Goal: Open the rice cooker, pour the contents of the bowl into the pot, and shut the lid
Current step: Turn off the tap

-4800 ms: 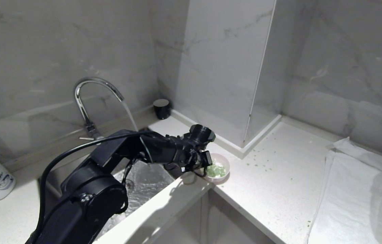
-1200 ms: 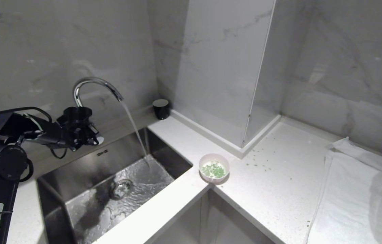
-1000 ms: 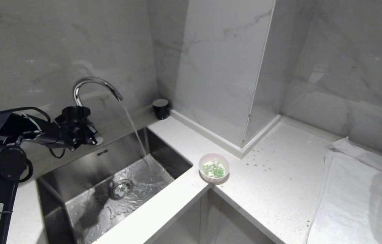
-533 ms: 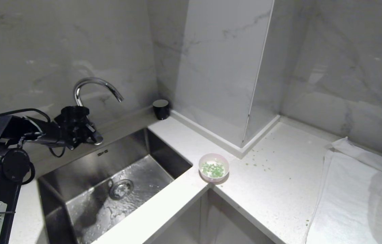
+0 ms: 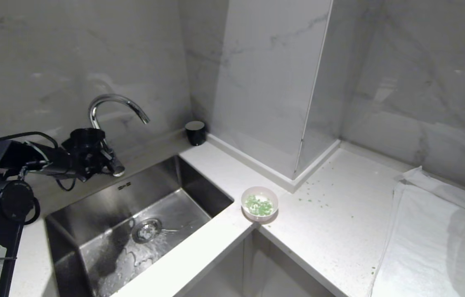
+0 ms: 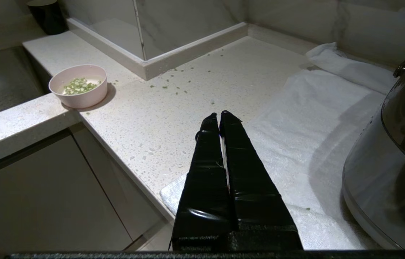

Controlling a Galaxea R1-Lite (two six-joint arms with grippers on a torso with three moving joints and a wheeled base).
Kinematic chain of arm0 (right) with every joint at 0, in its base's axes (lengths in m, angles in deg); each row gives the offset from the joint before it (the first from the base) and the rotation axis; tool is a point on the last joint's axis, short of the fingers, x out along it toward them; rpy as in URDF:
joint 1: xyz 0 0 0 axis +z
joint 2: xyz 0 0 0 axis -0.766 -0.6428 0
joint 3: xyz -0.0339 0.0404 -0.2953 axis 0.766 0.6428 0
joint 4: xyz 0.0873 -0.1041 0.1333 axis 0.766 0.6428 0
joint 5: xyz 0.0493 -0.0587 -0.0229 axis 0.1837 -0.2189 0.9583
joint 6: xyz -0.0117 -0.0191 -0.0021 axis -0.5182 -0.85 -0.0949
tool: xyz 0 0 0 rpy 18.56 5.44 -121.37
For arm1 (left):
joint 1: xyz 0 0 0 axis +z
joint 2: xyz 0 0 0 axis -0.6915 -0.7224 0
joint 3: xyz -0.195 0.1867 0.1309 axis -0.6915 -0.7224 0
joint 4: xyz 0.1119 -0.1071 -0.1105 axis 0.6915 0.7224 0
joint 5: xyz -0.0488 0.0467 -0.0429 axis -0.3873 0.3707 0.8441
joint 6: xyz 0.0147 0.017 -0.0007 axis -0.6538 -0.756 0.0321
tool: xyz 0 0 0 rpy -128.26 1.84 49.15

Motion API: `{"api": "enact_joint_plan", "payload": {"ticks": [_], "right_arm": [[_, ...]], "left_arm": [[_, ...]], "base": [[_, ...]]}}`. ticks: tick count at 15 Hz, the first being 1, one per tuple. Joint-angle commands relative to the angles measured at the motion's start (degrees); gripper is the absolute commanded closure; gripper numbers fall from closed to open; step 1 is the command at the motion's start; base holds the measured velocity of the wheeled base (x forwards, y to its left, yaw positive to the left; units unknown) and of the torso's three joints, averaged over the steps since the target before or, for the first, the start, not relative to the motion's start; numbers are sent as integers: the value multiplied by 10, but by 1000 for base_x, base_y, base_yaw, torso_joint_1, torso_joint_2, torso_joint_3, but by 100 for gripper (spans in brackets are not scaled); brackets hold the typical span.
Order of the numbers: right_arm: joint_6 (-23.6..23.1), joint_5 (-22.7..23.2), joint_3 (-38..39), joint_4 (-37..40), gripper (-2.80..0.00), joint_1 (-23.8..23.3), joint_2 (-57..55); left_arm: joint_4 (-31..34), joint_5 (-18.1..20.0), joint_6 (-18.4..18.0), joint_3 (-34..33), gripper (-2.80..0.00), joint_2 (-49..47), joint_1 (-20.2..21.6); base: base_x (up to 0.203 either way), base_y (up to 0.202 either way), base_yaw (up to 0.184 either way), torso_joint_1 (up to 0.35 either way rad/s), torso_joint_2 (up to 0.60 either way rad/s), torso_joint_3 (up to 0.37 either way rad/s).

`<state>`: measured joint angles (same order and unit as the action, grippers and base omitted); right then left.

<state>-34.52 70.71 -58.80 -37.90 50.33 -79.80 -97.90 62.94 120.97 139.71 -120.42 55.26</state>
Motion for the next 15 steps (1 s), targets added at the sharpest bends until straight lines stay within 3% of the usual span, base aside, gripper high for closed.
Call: {"api": "enact_joint_plan", "payload": {"ticks": [1,13,15], "right_arm": [[0,0,1,0,0,0,-1],[0,0,1,0,0,0,-1],[0,0,1,0,0,0,-1]], "left_arm": [[30,6,4,5,-280,2,7],[36,4,7,-14,-280,78,32],[40,11,7,-50,-280,115,32]], "base": [[0,0,0,0,0,0],[0,0,0,0,0,0],[0,0,0,0,0,0]]}}
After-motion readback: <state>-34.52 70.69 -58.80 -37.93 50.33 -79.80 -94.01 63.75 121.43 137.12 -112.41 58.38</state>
